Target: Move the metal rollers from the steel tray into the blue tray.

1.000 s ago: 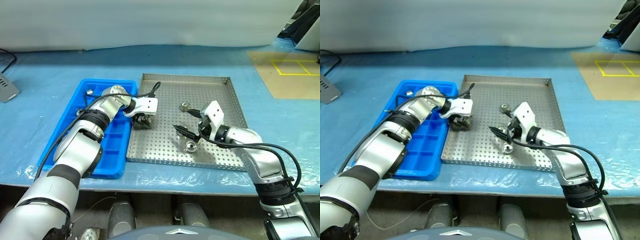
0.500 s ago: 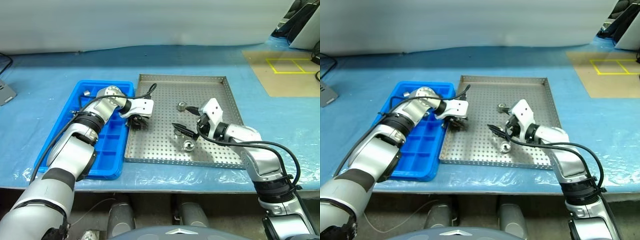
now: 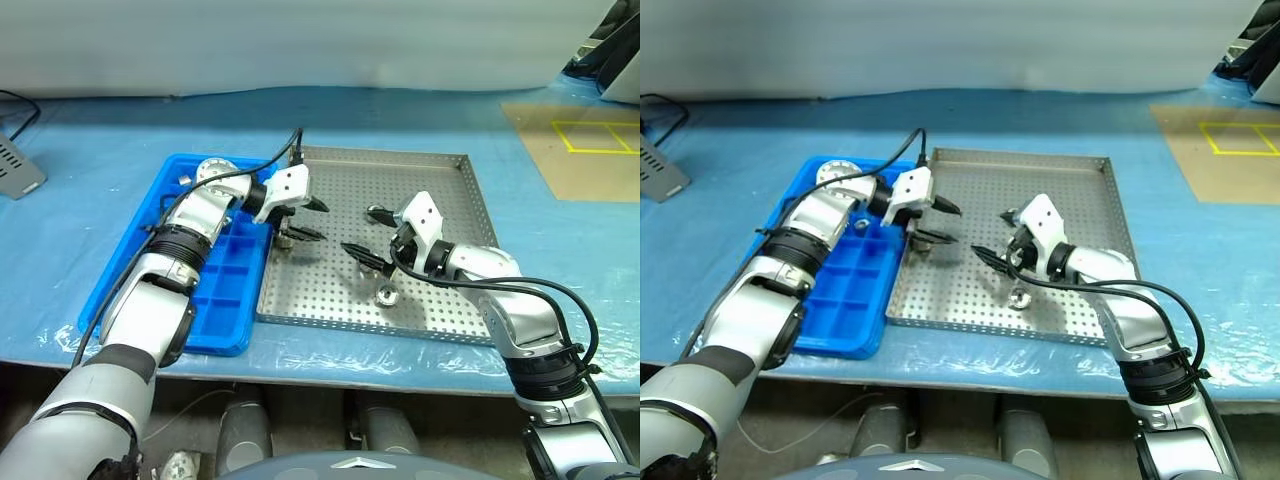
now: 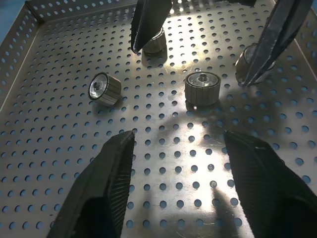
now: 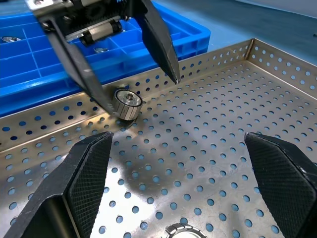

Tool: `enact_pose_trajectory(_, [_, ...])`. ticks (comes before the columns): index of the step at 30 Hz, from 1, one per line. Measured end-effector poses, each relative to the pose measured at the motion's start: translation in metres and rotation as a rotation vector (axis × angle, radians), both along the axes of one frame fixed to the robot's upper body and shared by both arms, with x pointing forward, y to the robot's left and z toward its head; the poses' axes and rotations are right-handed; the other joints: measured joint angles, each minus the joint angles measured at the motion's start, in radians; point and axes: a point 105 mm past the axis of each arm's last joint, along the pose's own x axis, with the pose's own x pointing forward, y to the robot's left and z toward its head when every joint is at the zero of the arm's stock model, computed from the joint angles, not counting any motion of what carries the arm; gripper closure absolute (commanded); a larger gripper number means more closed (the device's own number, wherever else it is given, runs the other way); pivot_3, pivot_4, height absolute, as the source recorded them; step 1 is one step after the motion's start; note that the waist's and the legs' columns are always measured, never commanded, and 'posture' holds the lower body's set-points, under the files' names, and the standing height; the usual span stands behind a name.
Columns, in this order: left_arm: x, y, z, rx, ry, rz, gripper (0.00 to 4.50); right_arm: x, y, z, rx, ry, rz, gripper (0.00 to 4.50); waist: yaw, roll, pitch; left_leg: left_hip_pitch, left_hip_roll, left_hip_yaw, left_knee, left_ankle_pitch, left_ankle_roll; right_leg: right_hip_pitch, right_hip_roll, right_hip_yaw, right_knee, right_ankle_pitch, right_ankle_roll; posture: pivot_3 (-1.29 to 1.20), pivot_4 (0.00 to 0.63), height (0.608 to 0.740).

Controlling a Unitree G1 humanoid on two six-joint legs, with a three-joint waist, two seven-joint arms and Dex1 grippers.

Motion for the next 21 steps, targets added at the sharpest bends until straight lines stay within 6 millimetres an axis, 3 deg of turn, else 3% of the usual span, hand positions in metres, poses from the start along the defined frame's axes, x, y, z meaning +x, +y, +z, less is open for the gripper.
enact_pose_trajectory(1, [0.002, 0.006, 0.003, 0.044, -0.03, 0.001, 0.24, 0.0, 0.0, 0.0, 0.001, 0.001, -0.001, 0.0, 0.0, 0.0, 0.0, 0.0, 0.0, 0.0, 0.0, 0.0, 0.0, 0.0, 0.0, 0.0, 0.0, 0.0, 0.0, -0.28, 0.15, 0.74])
enact_pose_trajectory(6, [0.01, 0.03, 0.01, 0.255, -0.126, -0.024, 0.24, -0.001, 0.004, -0.002, 0.01, 0.005, 0.001, 0.0, 0.0, 0.0, 0.0, 0.0, 0.0, 0.0, 0.0, 0.0, 0.0, 0.0, 0.0, 0.0, 0.0, 0.0, 0.0, -0.28, 0.15, 0.74])
enact_pose_trajectory(15, [0.011, 0.019, -0.015, 0.505, -0.084, -0.109, 0.24, 0.002, 0.012, -0.008, 0.026, -0.002, -0.009, 0.0, 0.01, 0.0, 0.0, -0.001, 0.0, 0.0, 0.001, 0.0, 0.0, 0.0, 0.0, 0.0, 0.0, 0.0, 0.0, -0.34, 0.15, 0.74])
enact_pose_trajectory(21, [0.023, 0.02, -0.026, 0.614, -0.116, -0.04, 0.24, -0.002, 0.011, -0.022, 0.031, 0.025, -0.048, 0.0, 0.002, 0.0, 0.0, -0.001, 0.0, 0.0, 0.001, 0.0, 0.0, 0.0, 0.0, 0.0, 0.0, 0.0, 0.0, -0.36, 0.15, 0.74])
